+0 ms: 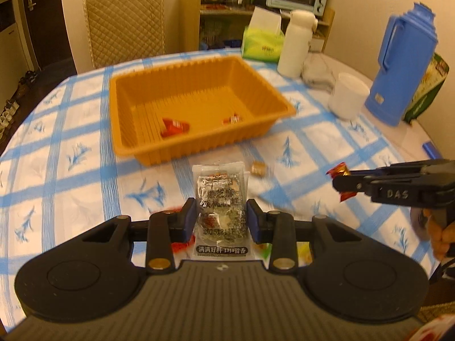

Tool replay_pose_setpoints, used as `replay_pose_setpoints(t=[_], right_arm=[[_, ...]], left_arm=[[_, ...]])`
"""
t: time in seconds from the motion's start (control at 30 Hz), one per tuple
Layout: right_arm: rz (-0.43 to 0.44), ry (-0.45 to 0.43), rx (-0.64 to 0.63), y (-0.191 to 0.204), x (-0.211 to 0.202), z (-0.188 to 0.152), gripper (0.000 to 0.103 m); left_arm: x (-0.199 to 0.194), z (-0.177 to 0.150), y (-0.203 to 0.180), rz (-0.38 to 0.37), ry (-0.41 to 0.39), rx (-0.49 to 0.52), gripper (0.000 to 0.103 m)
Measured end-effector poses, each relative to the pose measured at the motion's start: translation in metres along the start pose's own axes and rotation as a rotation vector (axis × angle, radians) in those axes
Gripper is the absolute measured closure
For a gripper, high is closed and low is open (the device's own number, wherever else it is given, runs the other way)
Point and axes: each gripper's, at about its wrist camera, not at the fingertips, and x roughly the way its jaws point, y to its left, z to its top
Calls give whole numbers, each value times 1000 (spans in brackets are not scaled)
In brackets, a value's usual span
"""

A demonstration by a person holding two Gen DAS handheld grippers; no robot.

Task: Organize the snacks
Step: 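Carry the clear bag into the basket and open the left tool while the right tool carries its candy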

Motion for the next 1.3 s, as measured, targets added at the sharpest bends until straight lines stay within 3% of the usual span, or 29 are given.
replay_pose_setpoints(t=[0.4,0.73,0.97,1.3], right_arm=[[77,-91,-33,23,30,75,80],[101,-102,-54,38,83,132,80],[75,-63,-16,33,121,149,80],[32,-8,24,26,158,153,80]], left_arm=[[24,70,17,34,-90,4,69],[71,115,50,103,-87,13,69],[107,132,73,142,-50,9,69],[149,141,84,134,8,31,69]])
